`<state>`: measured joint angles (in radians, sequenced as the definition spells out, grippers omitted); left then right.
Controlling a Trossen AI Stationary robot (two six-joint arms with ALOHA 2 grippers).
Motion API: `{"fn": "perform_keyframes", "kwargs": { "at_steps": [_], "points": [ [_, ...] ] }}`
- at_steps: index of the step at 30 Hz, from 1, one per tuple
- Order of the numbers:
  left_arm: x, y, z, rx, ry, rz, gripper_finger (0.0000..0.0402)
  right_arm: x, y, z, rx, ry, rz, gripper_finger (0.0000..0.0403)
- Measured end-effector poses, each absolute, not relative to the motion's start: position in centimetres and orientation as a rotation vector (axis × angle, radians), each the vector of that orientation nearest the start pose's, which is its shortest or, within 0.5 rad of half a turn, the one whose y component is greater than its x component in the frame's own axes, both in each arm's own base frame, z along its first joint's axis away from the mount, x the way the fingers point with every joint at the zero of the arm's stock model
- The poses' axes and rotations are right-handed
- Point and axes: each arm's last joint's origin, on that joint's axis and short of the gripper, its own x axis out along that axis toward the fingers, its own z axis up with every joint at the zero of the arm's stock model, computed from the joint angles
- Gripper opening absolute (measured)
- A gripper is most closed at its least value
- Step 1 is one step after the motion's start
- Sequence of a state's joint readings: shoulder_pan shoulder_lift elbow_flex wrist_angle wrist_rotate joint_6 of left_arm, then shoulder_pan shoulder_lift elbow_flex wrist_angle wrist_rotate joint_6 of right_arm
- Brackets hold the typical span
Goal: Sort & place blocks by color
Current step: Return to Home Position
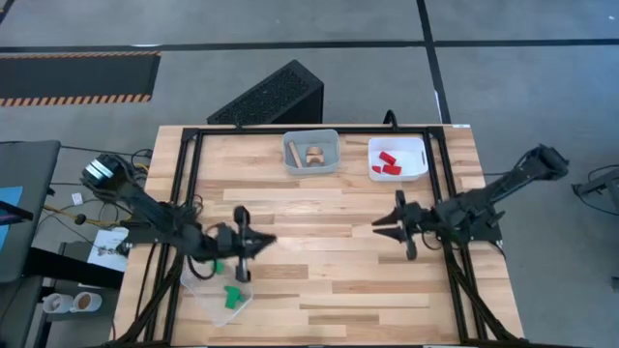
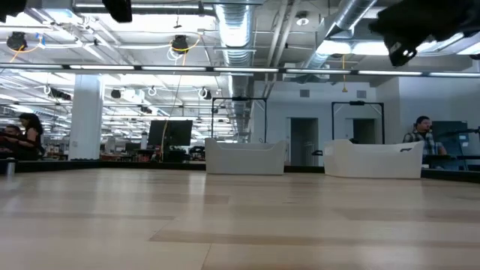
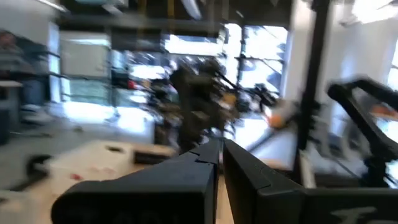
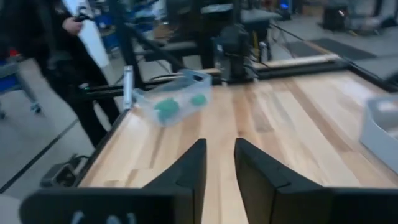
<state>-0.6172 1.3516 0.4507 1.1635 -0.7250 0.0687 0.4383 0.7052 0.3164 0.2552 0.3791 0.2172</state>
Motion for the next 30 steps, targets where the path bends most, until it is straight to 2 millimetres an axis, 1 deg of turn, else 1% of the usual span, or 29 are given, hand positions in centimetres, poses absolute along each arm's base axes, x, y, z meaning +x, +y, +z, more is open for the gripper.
{"fn": "perform_keyframes", "kwargs": {
  "at_steps": [3, 5, 7, 11, 14, 17, 20, 24, 28, 30],
  "points": [
    [20.4, -11.5, 25.1, -0.068, -0.247, 0.133, 0.0011, 14.7, 6.8, 22.7, 0.089, 0.107, 0.102, 0.0089],
    [20.0, -10.4, 26.0, -0.041, -0.241, 0.098, 0.0007, 14.2, 7.0, 23.0, 0.028, 0.088, 0.131, 0.0078],
    [19.6, -9.0, 26.7, -0.053, -0.221, 0.078, 0.0002, 13.7, 6.9, 23.3, -0.012, 0.072, 0.131, 0.0067],
    [19.0, -6.0, 27.2, -0.106, -0.161, 0.114, 0.0002, 12.7, 6.1, 23.7, -0.067, 0.058, 0.115, 0.0043],
    [18.4, -4.2, 27.5, -0.121, -0.137, 0.147, 0.0, 11.8, 5.3, 23.8, -0.085, 0.061, 0.097, 0.0019],
    [17.5, -3.1, 28.0, -0.106, -0.14, 0.127, 0.0, 10.8, 4.4, 24.2, -0.083, 0.039, 0.077, 0.0006],
    [16.7, -2.5, 28.5, -0.08, -0.167, 0.121, 0.0, 9.6, 3.5, 24.6, -0.074, -0.011, 0.064, 0.0013],
    [15.8, -1.7, 28.0, -0.057, -0.177, 0.149, 0.0, 7.9, 2.5, 25.1, -0.069, -0.09, 0.078, 0.0012],
    [14.7, -1.1, 26.1, -0.078, -0.172, 0.179, 0.0, 6.4, 1.8, 25.1, -0.055, -0.138, 0.078, 0.0004],
    [14.1, -0.8, 24.8, -0.099, -0.189, 0.191, 0.0, 6.3, 1.8, 25.0, -0.047, -0.136, 0.079, 0.0006]
  ]
}}
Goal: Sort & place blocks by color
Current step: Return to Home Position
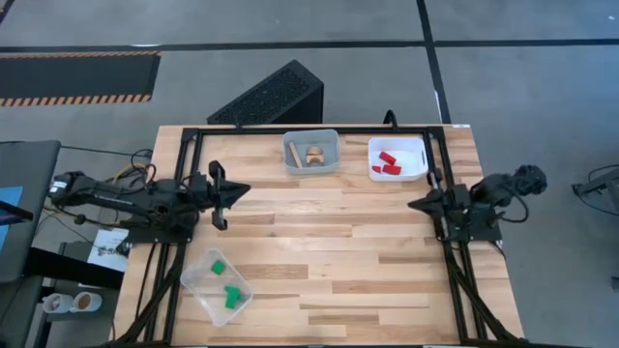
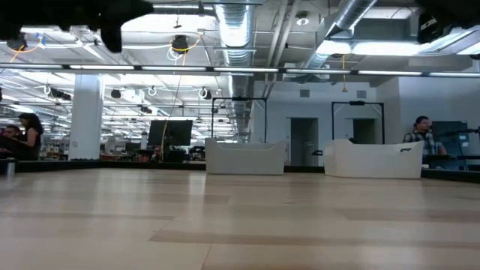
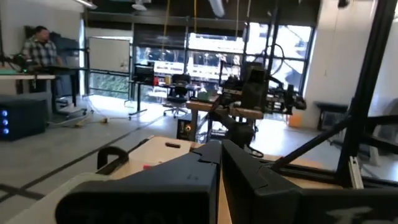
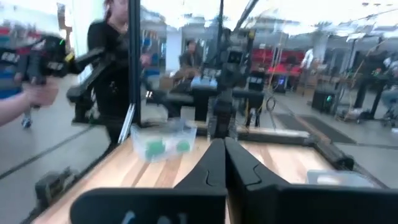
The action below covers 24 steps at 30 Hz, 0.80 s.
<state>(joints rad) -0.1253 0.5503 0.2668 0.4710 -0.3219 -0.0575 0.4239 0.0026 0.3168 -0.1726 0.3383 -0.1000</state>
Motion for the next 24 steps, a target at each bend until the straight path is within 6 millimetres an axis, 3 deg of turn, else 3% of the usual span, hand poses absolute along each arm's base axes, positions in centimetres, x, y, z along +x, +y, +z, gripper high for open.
{"fn": "perform_keyframes", "kwargs": {
  "at_steps": [5, 8, 17, 24],
  "points": [
    [12.3, -0.4, 22.0, -0.157, -0.308, 0.197, 0.0, 6.7, 2.0, 24.5, -0.04, -0.126, 0.101, 0.0009],
    [11.3, -0.3, 20.5, -0.179, -0.366, 0.191, 0.0, 7.3, 2.3, 22.7, -0.039, -0.109, 0.109, 0.0005],
    [10.4, -0.3, 20.0, -0.176, -0.334, 0.16, 0.0, 9.1, 3.1, 17.4, 0.027, -0.085, 0.11, 0.0007],
    [10.3, -0.4, 18.7, -0.149, -0.193, 0.122, 0.0, 9.1, 3.1, 17.3, 0.06, -0.077, 0.112, 0.0004]
  ]
}}
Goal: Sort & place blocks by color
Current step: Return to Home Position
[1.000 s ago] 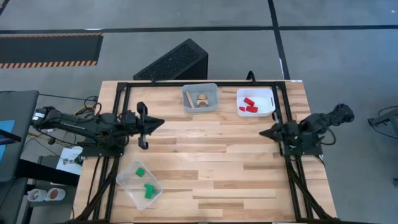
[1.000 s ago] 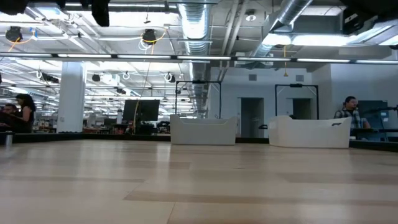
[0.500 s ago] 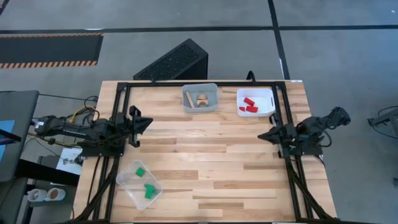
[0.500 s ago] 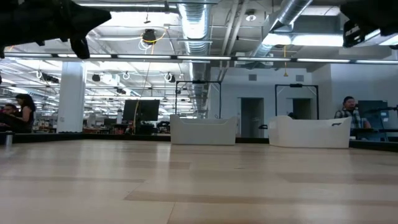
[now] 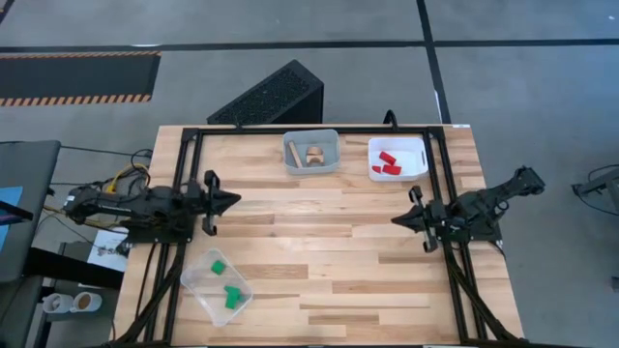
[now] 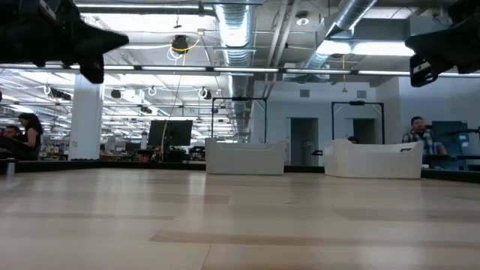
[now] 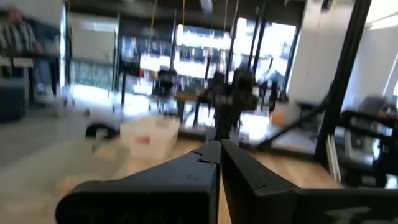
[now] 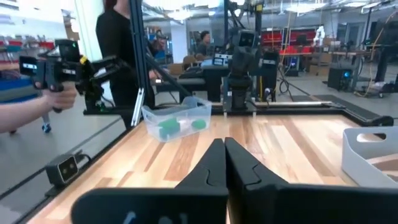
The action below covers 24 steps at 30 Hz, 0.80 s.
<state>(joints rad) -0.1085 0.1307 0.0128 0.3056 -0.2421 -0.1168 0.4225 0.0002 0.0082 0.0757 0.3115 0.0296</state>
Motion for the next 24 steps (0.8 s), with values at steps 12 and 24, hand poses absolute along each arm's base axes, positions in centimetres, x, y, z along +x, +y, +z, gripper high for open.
{"fn": "perform_keyframes", "kwargs": {
  "at_steps": [12, 24],
  "points": [
    [10.3, -0.4, 16.4, -0.216, 0.028, 0.162, 0.0, 9.1, 3.0, 17.2, 0.087, -0.066, 0.085, 0.0023],
    [10.4, -0.4, 16.4, -0.216, 0.03, 0.163, 0.0, 9.1, 3.0, 17.2, 0.087, -0.063, 0.084, 0.0021]
  ]
}}
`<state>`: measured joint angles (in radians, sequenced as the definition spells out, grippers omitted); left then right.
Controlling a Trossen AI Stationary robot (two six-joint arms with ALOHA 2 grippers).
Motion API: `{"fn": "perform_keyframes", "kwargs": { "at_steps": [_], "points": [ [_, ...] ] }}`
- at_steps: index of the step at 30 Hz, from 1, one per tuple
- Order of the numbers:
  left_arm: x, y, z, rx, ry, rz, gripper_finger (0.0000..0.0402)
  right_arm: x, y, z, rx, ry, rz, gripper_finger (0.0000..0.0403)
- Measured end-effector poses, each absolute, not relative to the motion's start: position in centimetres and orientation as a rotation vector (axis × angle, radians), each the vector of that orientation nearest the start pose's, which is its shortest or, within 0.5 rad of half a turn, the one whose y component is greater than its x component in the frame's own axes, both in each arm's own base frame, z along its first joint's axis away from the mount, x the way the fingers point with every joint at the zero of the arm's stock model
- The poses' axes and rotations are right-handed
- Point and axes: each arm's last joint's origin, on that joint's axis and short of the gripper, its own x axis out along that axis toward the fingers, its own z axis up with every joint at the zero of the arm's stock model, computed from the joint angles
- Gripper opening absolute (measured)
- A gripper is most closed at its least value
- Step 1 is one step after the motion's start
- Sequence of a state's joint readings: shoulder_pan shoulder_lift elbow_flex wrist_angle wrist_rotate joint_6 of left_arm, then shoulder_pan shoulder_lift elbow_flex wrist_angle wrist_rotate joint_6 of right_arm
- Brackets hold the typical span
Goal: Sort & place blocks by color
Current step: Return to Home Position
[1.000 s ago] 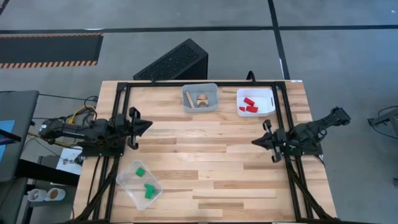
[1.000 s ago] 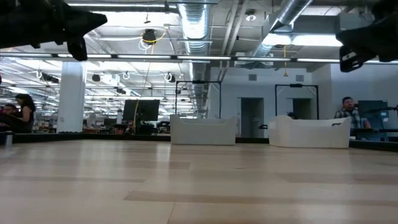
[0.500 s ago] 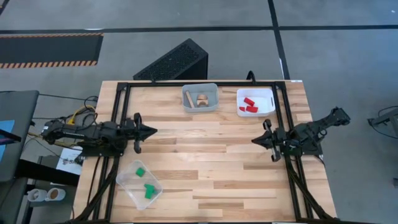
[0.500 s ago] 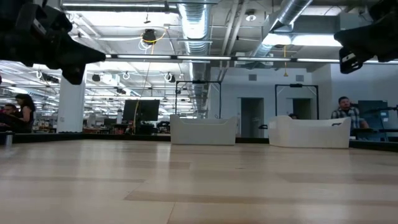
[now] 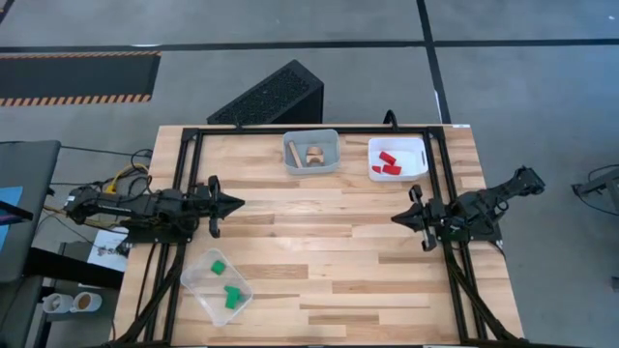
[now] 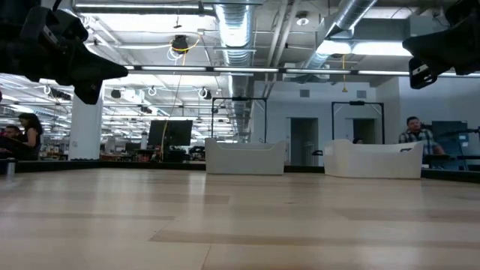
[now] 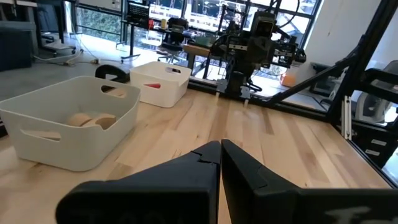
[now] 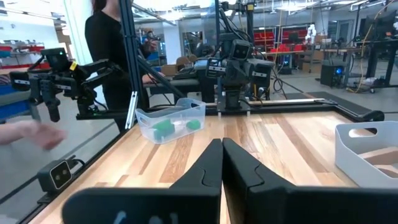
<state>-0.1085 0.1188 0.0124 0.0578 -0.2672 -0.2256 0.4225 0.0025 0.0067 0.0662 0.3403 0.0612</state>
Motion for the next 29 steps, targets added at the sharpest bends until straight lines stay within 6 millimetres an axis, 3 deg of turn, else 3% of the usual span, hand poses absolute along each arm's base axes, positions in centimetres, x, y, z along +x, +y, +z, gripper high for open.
{"fn": "perform_keyframes", "kwargs": {
  "at_steps": [29],
  "points": [
    [10.36, -0.36, 16.37, -0.216, 0.029, 0.164, 0.0, 9.12, 3.04, 17.14, 0.086, -0.061, 0.083, 0.0027]
  ]
}}
